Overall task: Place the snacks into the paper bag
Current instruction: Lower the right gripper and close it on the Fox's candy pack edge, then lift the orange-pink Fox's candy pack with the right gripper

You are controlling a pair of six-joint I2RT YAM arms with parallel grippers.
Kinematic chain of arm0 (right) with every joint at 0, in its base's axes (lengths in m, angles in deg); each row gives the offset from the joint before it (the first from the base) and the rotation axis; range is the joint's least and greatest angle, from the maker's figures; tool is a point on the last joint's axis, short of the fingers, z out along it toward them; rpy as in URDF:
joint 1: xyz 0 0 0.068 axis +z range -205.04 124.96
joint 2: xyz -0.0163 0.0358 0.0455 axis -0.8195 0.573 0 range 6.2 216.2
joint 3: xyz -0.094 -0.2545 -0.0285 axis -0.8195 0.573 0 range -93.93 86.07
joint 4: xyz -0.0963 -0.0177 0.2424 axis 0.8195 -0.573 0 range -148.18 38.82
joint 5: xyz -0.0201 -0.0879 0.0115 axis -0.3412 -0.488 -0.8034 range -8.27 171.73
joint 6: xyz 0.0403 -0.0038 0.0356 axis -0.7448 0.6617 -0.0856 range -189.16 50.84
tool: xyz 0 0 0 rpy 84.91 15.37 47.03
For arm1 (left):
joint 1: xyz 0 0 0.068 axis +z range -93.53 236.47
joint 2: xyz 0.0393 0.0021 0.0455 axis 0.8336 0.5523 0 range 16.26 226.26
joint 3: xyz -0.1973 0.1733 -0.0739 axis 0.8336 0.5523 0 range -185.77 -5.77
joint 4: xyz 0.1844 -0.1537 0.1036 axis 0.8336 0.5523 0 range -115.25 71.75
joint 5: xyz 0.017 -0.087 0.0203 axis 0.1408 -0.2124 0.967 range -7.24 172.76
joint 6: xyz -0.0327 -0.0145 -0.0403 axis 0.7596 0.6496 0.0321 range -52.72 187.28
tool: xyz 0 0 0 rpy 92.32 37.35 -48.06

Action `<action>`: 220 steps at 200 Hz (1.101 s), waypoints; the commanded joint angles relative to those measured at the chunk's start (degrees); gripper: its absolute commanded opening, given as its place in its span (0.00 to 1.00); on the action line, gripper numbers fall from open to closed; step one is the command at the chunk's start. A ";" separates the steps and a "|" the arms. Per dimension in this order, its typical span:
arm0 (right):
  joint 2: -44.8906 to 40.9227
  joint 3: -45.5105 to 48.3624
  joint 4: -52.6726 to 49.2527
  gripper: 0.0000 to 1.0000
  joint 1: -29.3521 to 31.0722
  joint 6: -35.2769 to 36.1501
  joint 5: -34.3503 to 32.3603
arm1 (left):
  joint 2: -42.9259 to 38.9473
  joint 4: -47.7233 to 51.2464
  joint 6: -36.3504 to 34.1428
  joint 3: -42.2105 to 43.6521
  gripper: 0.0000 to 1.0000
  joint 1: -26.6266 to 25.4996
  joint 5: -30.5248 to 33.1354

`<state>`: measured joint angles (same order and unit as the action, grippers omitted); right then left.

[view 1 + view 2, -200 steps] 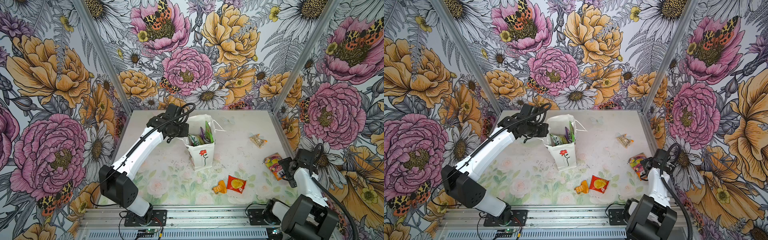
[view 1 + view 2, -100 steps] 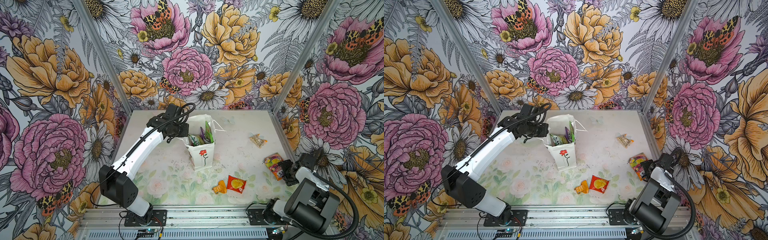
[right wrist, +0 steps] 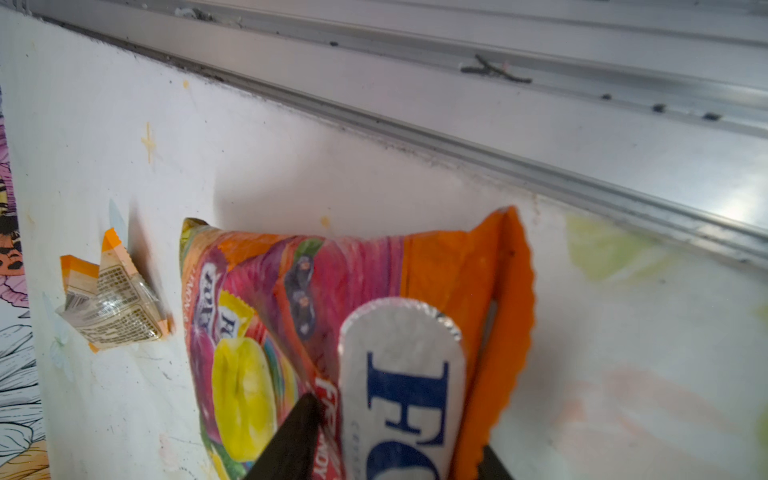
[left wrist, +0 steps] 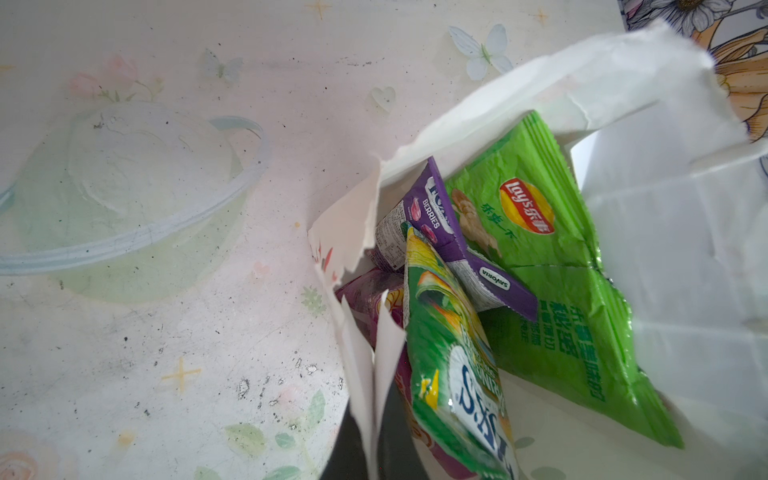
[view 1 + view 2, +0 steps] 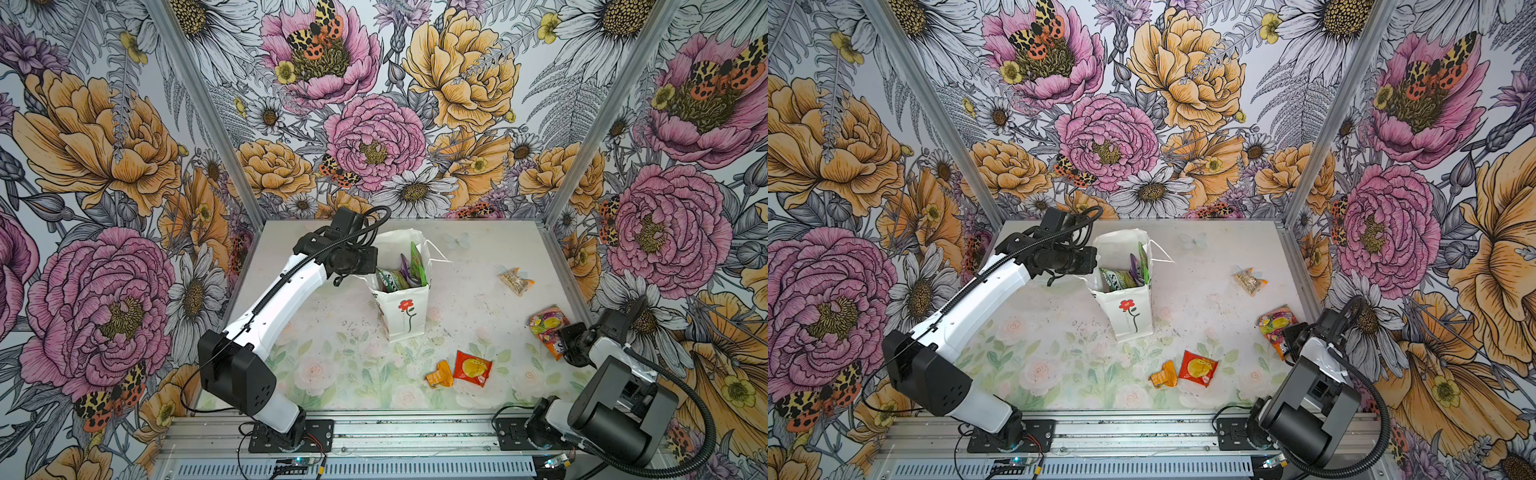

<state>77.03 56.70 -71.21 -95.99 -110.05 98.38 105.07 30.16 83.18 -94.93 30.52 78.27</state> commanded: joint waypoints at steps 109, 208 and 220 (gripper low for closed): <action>-14.75 3.35 -1.77 0.00 17.17 -3.05 -0.80 | -1.19 -3.04 -1.71 0.13 0.00 0.29 0.80; -15.98 -11.15 -13.54 0.00 36.88 2.82 -11.77 | -1.10 -3.04 -2.25 0.12 0.00 -0.36 2.07; -15.74 -13.07 -14.53 0.00 38.79 3.52 -12.24 | -1.01 -3.04 -2.27 0.14 0.00 -0.40 2.11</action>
<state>62.36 48.64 -83.17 -60.30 -109.61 90.18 105.07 29.99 82.19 -94.89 30.34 78.48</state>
